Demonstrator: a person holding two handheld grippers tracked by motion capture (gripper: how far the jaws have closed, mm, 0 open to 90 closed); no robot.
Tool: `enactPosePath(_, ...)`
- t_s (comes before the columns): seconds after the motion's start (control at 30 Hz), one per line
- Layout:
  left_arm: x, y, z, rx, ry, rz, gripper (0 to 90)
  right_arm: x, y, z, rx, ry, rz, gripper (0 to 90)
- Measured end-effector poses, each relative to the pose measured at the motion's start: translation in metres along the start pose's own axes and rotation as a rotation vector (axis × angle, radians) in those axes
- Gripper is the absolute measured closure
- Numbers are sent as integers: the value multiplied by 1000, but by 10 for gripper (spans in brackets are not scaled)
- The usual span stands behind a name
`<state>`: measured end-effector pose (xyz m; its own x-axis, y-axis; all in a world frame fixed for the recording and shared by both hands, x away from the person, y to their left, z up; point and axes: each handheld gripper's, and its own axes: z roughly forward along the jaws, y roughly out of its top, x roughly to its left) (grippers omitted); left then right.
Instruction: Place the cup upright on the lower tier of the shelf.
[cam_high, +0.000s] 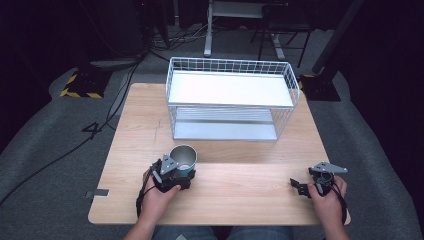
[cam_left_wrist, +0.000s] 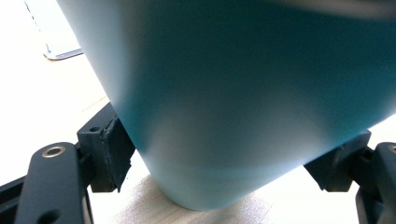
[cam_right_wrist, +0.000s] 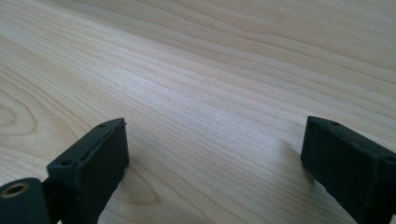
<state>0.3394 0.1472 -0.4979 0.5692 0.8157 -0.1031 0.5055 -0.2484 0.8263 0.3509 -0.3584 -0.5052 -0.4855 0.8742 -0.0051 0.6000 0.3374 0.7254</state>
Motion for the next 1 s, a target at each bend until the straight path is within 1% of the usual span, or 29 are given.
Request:
enactPosePath(0.17,0,0,0,1,0,11,216,0,0,0,0,0,0,78)
enactPosePath(0.23,0,1,-1,6,5,23,217,0,0,0,0,0,0,78)
enactPosePath(0.27,-1,1,-1,2,15,28,218,0,0,0,0,0,0,78)
enactPosePath(0.37,-2,3,-2,-2,19,32,219,0,0,0,0,0,0,78)
enactPosePath(0.5,-4,8,-4,-14,14,44,219,0,0,0,0,0,0,78)
enactPosePath(0.67,-8,20,-5,-30,7,49,219,0,0,0,0,0,0,78)
enactPosePath(0.7,-8,22,-5,-31,6,58,219,0,0,0,0,0,0,78)
enactPosePath(0.73,-8,25,-5,-31,5,53,219,0,0,0,0,0,0,78)
enactPosePath(0.77,-8,27,-5,-32,5,62,219,0,0,0,0,0,0,78)
enactPosePath(0.8,-9,30,-4,-31,-1,50,219,0,0,0,0,0,0,78)
enactPosePath(0.9,-9,39,-4,-38,-1,61,219,0,0,0,0,0,0,78)
enactPosePath(0.93,-10,42,-3,-43,-1,56,219,0,0,0,0,0,0,78)
enactPosePath(1.0,-11,47,-3,-44,-5,59,219,0,0,0,0,0,0,78)
